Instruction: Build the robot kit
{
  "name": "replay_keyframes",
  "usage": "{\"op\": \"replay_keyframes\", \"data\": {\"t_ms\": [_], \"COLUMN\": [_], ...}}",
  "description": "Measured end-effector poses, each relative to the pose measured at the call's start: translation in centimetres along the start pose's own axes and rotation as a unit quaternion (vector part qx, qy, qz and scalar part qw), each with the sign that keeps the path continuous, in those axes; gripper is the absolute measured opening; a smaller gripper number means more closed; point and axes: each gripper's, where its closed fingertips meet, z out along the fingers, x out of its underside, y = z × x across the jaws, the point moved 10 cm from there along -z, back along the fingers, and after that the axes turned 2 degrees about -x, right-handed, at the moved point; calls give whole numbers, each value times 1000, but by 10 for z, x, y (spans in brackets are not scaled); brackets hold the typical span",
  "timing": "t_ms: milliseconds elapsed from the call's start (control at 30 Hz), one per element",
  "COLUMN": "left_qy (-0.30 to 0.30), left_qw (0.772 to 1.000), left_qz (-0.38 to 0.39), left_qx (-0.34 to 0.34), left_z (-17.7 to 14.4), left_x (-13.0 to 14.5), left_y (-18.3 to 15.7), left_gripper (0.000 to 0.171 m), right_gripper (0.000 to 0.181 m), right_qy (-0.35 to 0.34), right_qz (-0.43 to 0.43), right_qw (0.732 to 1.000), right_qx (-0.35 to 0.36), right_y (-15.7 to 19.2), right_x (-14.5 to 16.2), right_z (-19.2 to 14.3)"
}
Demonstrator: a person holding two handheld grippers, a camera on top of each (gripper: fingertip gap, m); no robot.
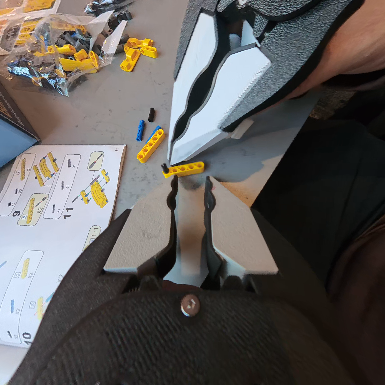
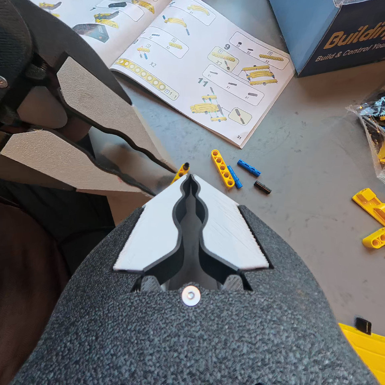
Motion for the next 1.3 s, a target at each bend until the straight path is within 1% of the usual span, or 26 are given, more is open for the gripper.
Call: {"op": "replay_keyframes", "data": {"t_ms": [167,233,267,400,433,500,600,633,733,767,800,833,967,1033,1167,1300], "left_qy": [0,-8,-13,4,3,-3,-4,-5,-7,-4,0,3,12,14,12,6], "left_qw": [1000,999,999,999,1000,1000,1000,1000,1000,1000,1000,1000,1000,999,999,1000], "left_qz": [-1,9,14,38,31,12,11,15,24,25,26,28,28,30,34,25], "left_qx": [9,37,41,4,0,3,-5,-6,-3,-4,-4,-3,3,0,3,-1], "left_z": [0,0,-1,-8,-12,-18,-21,-21,-18,-17,-15,-14,-11,-11,-10,-11], "left_x": [0,-1,-1,-1,-1,-1,0,0,1,2,3,4,6,7,7,8], "left_y": [-1,-5,-7,3,8,18,28,29,30,29,29,28,24,23,19,10], "left_gripper": [22,26,25,24,23,24,25,25,27,27,27,27,27,27,27,30], "right_gripper": [0,0,0,0,0,6,7,8,9,15,20,21,19,16,16,16], "right_qy": [3,5,6,7,-3,-17,-15,-15,-16,-8,3,13,49,43,29,31], "right_qz": [-5,-8,-9,-22,-23,-26,-26,-23,-32,-42,-54,-67,-100,-98,-102,-112], "right_qw": [1000,1000,1000,1000,1000,1000,1000,1000,998,997,997,996,994,994,994,993], "right_qx": [-3,-10,-15,2,2,-5,8,2,-55,-64,-63,-54,-19,-18,-22,6], "right_y": [-1,-2,-3,-10,-12,-14,-21,-22,-13,-9,-6,-4,-2,-4,-10,-36], "right_x": [-2,-2,-3,-7,-8,-8,-3,-2,-2,-2,-1,0,2,1,-4,-17], "right_z": [4,5,5,-4,-9,-19,-27,-28,-27,-25,-21,-18,-7,-9,-21,-36]}}
